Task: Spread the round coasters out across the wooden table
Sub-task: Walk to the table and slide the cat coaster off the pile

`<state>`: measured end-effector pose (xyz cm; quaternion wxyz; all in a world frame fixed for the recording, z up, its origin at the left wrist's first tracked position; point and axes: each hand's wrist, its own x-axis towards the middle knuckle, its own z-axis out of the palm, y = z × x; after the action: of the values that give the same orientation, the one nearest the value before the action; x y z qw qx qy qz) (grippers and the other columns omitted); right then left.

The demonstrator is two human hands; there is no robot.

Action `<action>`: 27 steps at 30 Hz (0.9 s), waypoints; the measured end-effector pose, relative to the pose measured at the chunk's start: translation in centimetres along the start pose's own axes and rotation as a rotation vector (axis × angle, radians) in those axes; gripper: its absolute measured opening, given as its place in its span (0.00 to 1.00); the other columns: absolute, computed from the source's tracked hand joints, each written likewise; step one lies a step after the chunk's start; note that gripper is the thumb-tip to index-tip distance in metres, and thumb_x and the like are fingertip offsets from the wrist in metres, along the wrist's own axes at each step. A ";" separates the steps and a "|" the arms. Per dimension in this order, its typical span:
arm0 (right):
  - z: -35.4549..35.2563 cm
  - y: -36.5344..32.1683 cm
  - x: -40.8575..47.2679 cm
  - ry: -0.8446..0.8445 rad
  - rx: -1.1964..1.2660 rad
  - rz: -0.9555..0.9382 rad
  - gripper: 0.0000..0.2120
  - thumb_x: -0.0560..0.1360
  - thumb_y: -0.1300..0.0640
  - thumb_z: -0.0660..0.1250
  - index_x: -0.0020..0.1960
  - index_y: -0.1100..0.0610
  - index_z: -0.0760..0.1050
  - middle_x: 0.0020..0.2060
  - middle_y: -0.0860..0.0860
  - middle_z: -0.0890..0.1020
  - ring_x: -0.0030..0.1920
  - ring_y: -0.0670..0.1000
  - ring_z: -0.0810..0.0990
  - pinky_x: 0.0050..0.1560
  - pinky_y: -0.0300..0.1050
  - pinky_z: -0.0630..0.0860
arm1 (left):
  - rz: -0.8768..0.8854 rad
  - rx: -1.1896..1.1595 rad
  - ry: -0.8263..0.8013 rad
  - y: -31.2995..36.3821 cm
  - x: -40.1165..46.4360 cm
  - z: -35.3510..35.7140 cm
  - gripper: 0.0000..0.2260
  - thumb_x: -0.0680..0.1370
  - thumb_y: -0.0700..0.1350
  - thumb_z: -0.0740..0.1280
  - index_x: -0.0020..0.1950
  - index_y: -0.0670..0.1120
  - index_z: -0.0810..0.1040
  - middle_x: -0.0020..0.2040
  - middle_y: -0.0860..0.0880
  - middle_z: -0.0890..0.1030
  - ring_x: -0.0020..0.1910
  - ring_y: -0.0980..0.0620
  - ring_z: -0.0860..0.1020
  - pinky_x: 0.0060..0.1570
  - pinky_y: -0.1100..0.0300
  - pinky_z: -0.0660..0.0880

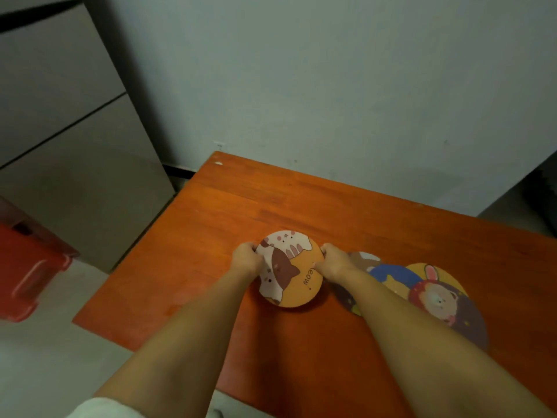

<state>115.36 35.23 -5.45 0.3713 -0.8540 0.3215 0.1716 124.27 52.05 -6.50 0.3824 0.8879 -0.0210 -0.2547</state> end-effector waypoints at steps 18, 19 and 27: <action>19.5 -12.0 -2.2 -0.047 0.061 0.097 0.06 0.77 0.60 0.66 0.44 0.56 0.69 0.58 0.59 0.79 0.54 0.57 0.78 0.46 0.47 0.73 | -0.074 0.229 -0.044 -15.7 2.6 -15.3 0.09 0.76 0.34 0.60 0.45 0.34 0.80 0.55 0.33 0.82 0.56 0.37 0.80 0.52 0.49 0.77; 19.8 -12.1 -2.2 -0.036 0.051 0.094 0.04 0.77 0.61 0.65 0.49 0.58 0.70 0.59 0.59 0.79 0.56 0.58 0.79 0.46 0.47 0.73 | -0.062 0.243 -0.043 -16.0 2.8 -15.1 0.10 0.76 0.34 0.59 0.48 0.34 0.81 0.55 0.34 0.82 0.55 0.37 0.80 0.52 0.50 0.76; 20.9 -11.6 -2.4 0.092 -0.247 0.040 0.19 0.77 0.54 0.65 0.64 0.58 0.66 0.61 0.58 0.76 0.59 0.60 0.78 0.50 0.50 0.74 | 0.035 0.485 -0.019 -17.0 3.4 -13.7 0.12 0.77 0.37 0.60 0.60 0.38 0.73 0.61 0.37 0.76 0.60 0.37 0.75 0.56 0.46 0.74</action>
<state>120.30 57.84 -12.02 0.2444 -0.8937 0.3316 0.1778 130.99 72.41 -11.81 0.1623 0.9508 -0.1006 -0.2441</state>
